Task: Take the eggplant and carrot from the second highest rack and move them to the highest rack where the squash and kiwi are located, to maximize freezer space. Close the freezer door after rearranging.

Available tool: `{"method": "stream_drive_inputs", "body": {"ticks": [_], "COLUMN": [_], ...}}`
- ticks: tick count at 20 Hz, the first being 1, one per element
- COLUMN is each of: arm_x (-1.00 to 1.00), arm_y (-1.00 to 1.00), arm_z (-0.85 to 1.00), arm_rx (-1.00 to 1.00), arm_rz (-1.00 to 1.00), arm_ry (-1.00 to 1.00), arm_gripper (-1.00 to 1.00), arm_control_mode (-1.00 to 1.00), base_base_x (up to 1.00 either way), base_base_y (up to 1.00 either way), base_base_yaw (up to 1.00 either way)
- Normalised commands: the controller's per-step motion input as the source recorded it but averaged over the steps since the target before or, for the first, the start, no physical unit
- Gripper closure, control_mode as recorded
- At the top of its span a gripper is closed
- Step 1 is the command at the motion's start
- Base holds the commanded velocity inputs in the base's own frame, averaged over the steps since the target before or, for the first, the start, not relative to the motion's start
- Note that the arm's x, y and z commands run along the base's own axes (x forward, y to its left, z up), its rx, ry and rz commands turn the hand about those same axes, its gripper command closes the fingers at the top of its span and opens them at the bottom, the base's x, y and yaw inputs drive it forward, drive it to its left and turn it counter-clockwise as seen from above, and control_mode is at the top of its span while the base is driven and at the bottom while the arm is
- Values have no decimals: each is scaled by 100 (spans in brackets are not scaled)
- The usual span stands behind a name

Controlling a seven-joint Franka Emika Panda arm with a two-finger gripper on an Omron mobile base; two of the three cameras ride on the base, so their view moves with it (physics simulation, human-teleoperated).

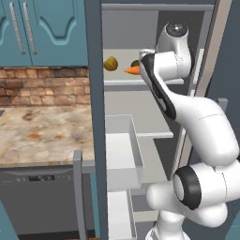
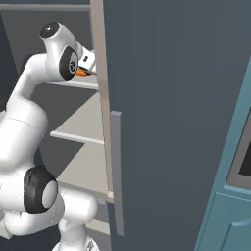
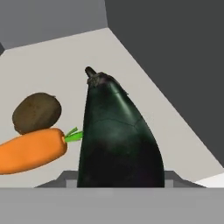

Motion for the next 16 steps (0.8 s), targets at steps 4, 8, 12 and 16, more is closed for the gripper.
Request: {"method": "stream_drive_inputs", "body": {"ticks": [4,8,12,16], "arm_x": [67,46,43,38], "arm_y": [-10,-5,-8,-1], "arm_z": [-3,0,-1,-18], "arm_rx": [0,0,0,0], "arm_rz": [0,0,0,0], "arm_ry": [12,8,7,19], "arm_gripper": [100,100,100,100], "arm_control_mode": [-100,-100,-100,-100], "base_base_x": [0,0,0,0], "base_base_y": [0,0,0,0], "base_base_yaw": [0,0,0,0]}}
